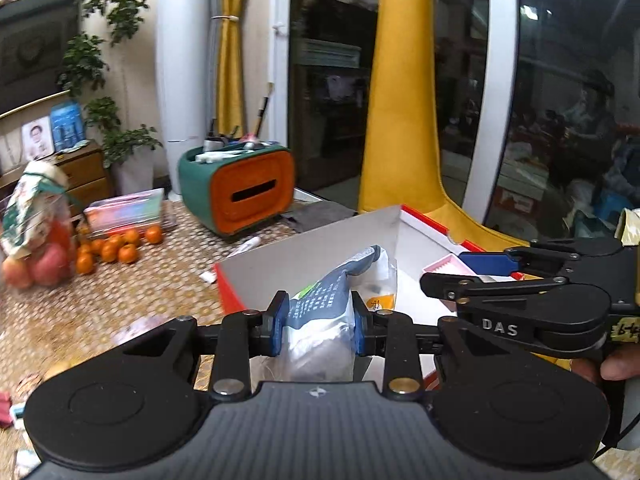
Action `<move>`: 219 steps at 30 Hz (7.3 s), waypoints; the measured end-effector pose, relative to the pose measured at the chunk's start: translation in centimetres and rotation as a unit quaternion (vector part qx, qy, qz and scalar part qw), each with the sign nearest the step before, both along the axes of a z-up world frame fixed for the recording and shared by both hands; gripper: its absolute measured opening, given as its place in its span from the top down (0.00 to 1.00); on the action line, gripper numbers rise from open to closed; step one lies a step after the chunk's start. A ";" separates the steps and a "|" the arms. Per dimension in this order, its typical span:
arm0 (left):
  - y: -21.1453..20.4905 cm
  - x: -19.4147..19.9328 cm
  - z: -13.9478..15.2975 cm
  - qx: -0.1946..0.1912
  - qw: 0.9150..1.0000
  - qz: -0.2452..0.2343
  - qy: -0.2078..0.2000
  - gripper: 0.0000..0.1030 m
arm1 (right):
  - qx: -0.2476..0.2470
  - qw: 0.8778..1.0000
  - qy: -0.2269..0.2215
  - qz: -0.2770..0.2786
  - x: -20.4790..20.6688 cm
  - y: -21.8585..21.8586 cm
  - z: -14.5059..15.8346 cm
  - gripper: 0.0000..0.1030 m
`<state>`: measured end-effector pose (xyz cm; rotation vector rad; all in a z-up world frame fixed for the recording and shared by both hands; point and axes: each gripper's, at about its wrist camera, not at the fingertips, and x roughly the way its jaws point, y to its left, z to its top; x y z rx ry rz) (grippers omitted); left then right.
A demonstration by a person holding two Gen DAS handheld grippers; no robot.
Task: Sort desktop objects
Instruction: 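Carry the white bag and pink comb with both tools into the red box, then open both tools to drop the white bag and pink comb in the box, then withdraw both tools from the box back over the table items, then grasp the foil snack bag with left tool while right tool grasps white cable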
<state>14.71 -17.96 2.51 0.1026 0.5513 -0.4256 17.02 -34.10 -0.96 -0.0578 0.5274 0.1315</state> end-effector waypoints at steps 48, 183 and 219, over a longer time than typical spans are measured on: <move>-8.6 11.5 -8.0 0.131 0.973 -0.042 0.186 0.51 | -0.057 0.990 0.131 0.017 7.8 -4.2 -6.5 0.39; 28.1 -1.5 -13.9 0.029 0.977 0.176 0.118 0.05 | -0.005 0.977 0.114 0.180 -2.3 28.6 -11.9 0.06; 27.4 -4.1 -12.9 0.012 0.973 0.191 0.128 0.45 | -0.004 0.986 0.081 0.144 -4.2 25.4 -9.9 0.27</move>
